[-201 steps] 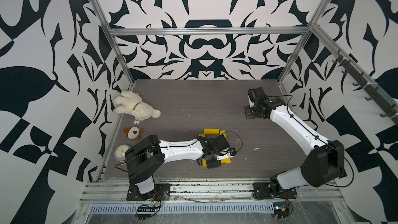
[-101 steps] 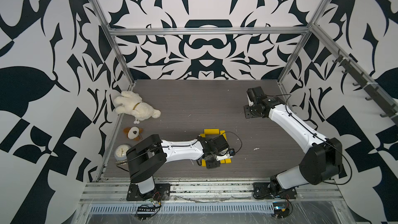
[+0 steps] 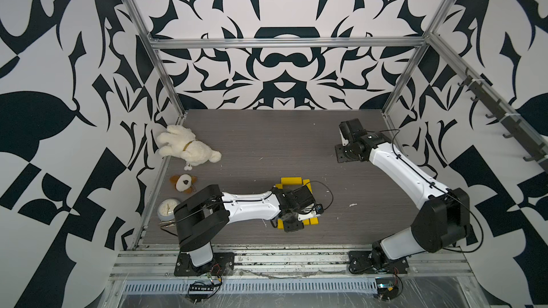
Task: Assemble the number 8 with building blocks
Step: Assemble the building block at the center of the board, then reset both arms
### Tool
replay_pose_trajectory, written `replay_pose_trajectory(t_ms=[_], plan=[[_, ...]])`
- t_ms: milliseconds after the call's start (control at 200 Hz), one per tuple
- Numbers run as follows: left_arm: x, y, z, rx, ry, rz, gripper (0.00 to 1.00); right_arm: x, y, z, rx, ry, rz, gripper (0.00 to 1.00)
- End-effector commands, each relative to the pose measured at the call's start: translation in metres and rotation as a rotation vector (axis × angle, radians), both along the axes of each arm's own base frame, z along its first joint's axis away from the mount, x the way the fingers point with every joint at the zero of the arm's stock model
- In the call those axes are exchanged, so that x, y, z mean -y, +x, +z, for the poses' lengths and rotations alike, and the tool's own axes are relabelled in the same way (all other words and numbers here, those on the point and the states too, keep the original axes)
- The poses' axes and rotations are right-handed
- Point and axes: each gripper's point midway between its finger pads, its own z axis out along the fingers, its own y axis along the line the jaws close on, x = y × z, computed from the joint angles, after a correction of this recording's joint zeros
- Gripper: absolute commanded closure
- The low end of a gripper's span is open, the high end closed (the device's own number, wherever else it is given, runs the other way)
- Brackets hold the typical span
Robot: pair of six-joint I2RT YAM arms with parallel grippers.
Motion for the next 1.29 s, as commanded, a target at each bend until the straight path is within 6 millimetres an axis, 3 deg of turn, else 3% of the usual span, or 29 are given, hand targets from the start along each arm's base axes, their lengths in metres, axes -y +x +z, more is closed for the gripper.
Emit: replay_pose_trajectory(t_ms=[0, 135, 290, 400, 500, 565, 600, 675, 700, 795, 910, 955, 1030, 1165, 1290], plan=[[-0.001, 0.002, -0.003, -0.001, 0.011, 0.017, 0.01, -0.002, 0.009, 0.02, 0.057, 0.022, -0.004, 0.45], [0.001, 0.02, 0.023, 0.075, -0.058, 0.062, 0.0, -0.003, 0.011, 0.022, 0.063, 0.029, -0.003, 0.45], [-0.005, 0.059, 0.094, 0.199, -0.2, 0.201, 0.01, -0.002, 0.008, 0.023, 0.069, 0.029, -0.003, 0.45], [-0.025, 0.087, 0.141, 0.355, -0.277, 0.346, 0.0, -0.001, 0.005, 0.021, 0.071, 0.035, -0.012, 0.45], [-0.072, 0.132, 0.173, 0.512, -0.3, 0.652, 0.01, -0.003, 0.004, 0.021, 0.099, 0.062, -0.011, 0.46], [-0.108, 0.156, 0.18, 0.526, -0.312, 0.85, 0.01, -0.012, 0.005, 0.024, 0.152, 0.114, 0.03, 0.45], [-0.128, 0.168, 0.176, 0.545, -0.295, 0.937, 0.01, -0.015, 0.006, 0.025, 0.191, 0.132, 0.045, 0.38], [-0.185, 0.185, 0.193, 0.712, -0.307, 1.166, 0.01, -0.013, 0.007, 0.032, 0.289, 0.137, 0.063, 0.02], [-0.203, 0.187, 0.197, 0.762, -0.316, 1.245, 0.01, -0.01, 0.007, 0.033, 0.326, 0.131, 0.062, 0.0], [-0.264, 0.182, 0.199, 0.823, -0.43, 1.473, 0.01, 0.004, -0.001, 0.046, 0.512, 0.103, 0.056, 0.01], [-0.309, 0.166, 0.194, 0.857, -0.654, 1.542, 0.01, 0.012, -0.018, 0.063, 0.8, 0.107, 0.095, 0.0], [-0.335, 0.157, 0.194, 0.916, -0.704, 1.607, 0.01, 0.024, -0.024, 0.068, 0.895, 0.102, 0.036, 0.0], [-0.362, 0.148, 0.184, 0.963, -0.742, 1.657, 0.01, 0.055, -0.032, 0.068, 0.944, 0.08, -0.156, 0.0], [-0.375, 0.147, 0.153, 0.944, -0.75, 1.669, 0.01, 0.082, -0.04, 0.04, 0.875, -0.057, -0.267, 0.0], [-0.381, 0.157, 0.127, 0.932, -0.742, 1.692, 0.01, 0.085, -0.042, 0.016, 0.888, -0.042, -0.3, 0.01]])
